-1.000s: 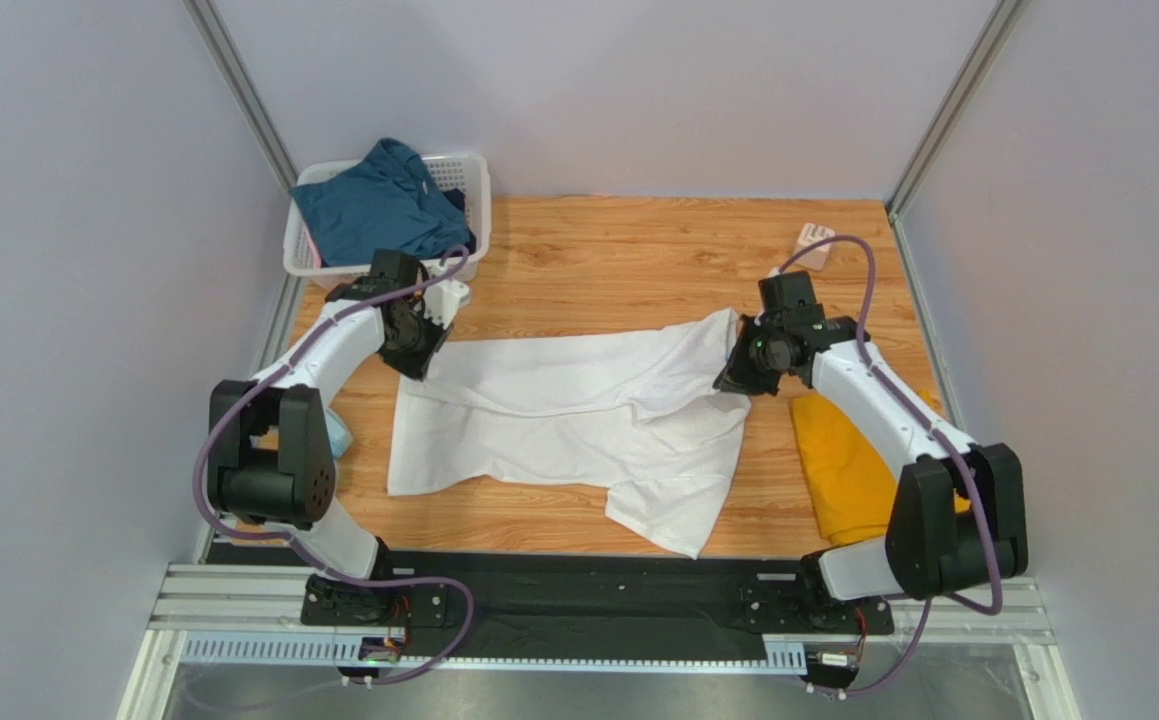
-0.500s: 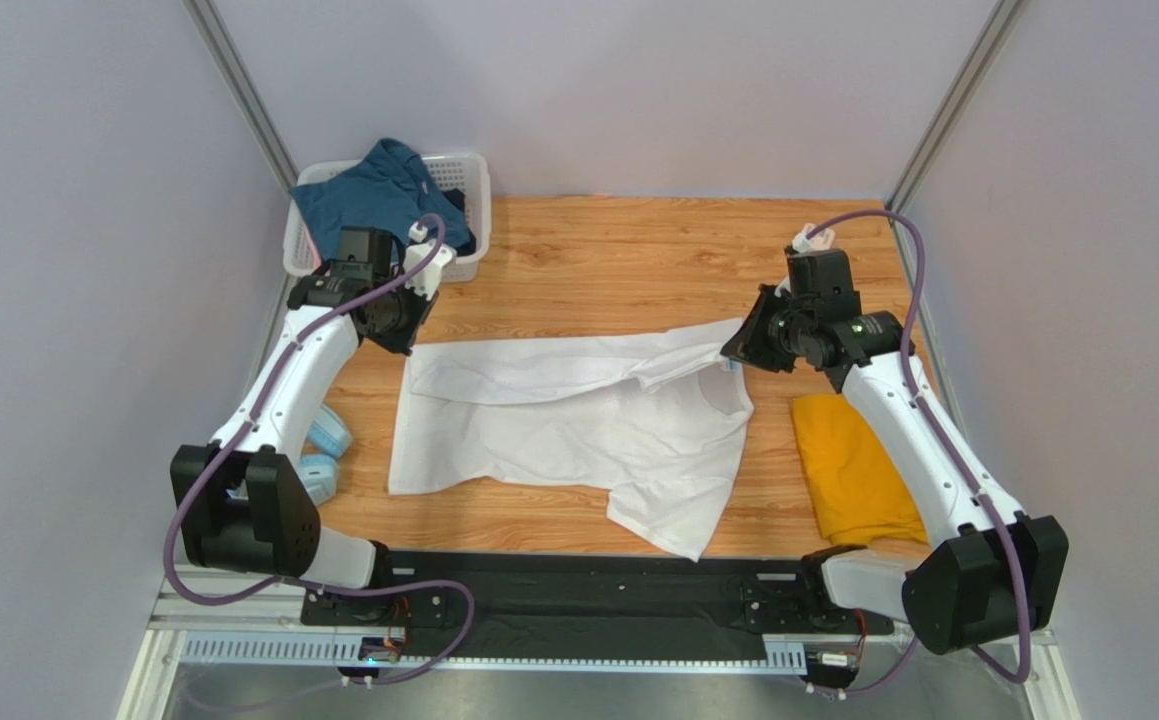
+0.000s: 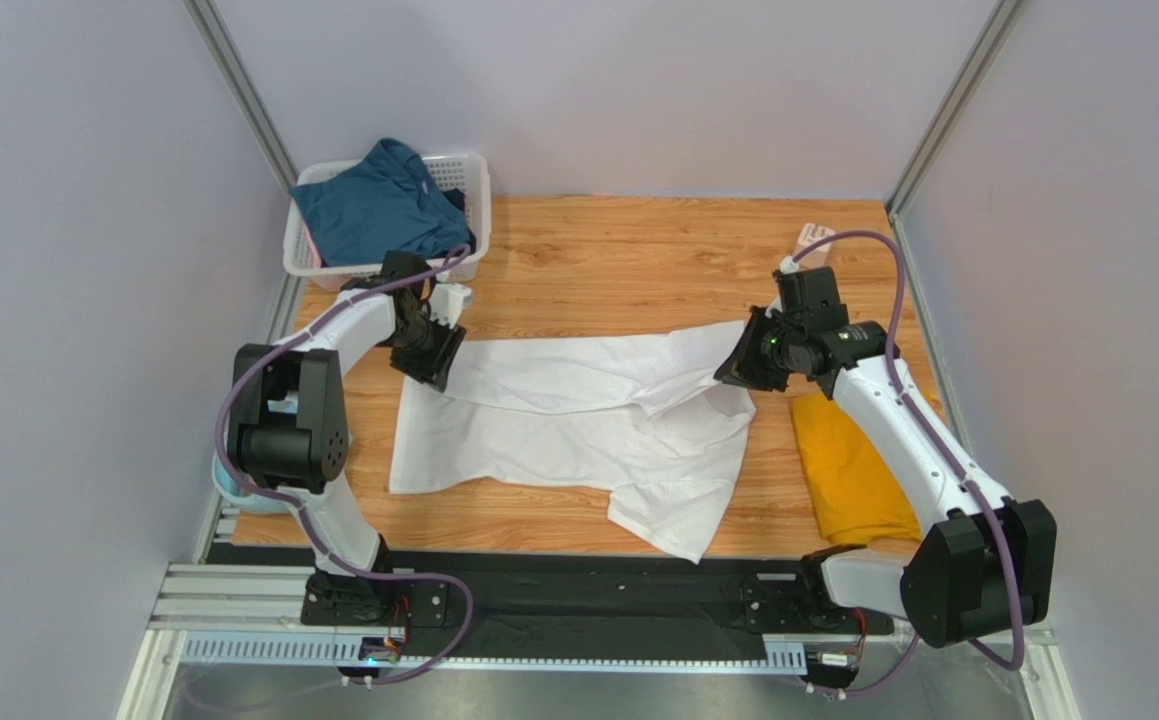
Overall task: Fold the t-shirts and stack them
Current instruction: Flatten out the tshirt
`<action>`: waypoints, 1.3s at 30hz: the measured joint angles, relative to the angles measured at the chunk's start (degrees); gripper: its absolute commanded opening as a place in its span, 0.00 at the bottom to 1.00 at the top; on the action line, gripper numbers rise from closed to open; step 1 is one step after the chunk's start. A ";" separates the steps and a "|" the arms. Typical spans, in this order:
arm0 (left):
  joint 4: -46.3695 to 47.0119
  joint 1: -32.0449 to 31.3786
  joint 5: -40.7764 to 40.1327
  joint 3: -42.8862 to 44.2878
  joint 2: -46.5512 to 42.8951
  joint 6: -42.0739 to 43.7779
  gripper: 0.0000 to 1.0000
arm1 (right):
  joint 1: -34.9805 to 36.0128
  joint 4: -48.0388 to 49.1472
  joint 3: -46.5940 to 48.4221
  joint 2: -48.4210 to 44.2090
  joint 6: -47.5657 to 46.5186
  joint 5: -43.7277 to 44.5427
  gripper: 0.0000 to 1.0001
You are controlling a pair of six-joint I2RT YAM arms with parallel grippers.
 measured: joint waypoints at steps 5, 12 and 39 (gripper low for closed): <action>1.53 0.00 0.15 5.31 1.99 -0.46 0.50 | 0.04 1.60 -1.95 0.15 0.20 -1.16 0.00; 3.23 0.00 0.87 6.91 2.49 -1.25 0.50 | 0.13 2.82 -3.65 0.48 0.39 -1.68 0.00; 4.39 0.00 2.73 6.03 8.24 -1.62 0.00 | 0.15 4.39 -5.03 0.92 0.37 -2.23 0.00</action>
